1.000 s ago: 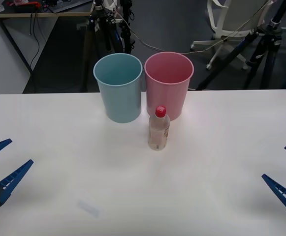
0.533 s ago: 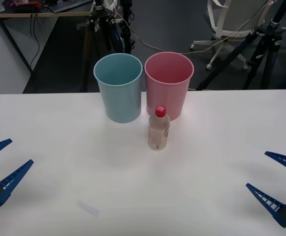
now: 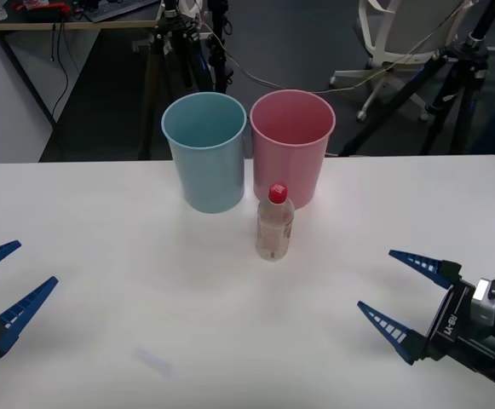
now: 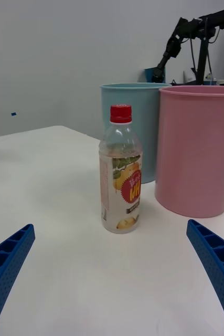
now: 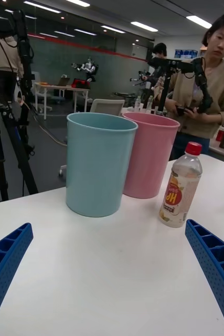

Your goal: Grasp the object on the table and drop it into the matching bin: aluminum can to the light blue bin, PET bottle to the pink bin.

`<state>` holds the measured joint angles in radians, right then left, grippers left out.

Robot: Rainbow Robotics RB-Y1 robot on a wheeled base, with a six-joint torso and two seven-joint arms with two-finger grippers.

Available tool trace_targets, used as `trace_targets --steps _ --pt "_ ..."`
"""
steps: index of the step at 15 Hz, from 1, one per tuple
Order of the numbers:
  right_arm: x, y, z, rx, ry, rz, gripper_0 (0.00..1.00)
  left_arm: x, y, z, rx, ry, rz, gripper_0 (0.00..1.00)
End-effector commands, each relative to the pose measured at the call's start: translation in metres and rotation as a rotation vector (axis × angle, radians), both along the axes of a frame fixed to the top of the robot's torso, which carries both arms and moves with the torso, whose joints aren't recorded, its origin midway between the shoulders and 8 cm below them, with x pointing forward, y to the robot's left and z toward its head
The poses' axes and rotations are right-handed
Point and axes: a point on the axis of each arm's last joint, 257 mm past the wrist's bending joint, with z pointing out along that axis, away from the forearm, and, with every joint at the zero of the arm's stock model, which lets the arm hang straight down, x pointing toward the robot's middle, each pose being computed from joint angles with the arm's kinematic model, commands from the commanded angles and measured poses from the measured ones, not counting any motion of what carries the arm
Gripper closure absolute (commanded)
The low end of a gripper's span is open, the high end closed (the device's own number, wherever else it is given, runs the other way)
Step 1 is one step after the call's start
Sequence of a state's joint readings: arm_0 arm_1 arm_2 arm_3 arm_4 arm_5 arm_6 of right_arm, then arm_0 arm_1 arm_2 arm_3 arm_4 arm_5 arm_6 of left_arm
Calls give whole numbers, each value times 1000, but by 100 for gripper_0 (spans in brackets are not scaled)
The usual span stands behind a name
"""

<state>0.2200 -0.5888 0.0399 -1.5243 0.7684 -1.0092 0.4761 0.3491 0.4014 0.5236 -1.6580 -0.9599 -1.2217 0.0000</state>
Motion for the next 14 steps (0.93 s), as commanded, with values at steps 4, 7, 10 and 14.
trace_targets --steps 4,7,10,14 --pt "32 44 -27 -5 -14 59 0 0 0 0 0 0 0 0" --pt "48 64 -36 6 -10 66 0 0 0 0 0 0 0 0" --pt "65 74 -40 17 -9 53 0 0 0 0 0 0 0 0" --pt "87 85 -39 18 -18 3 0 0 0 0 0 0 0 0"
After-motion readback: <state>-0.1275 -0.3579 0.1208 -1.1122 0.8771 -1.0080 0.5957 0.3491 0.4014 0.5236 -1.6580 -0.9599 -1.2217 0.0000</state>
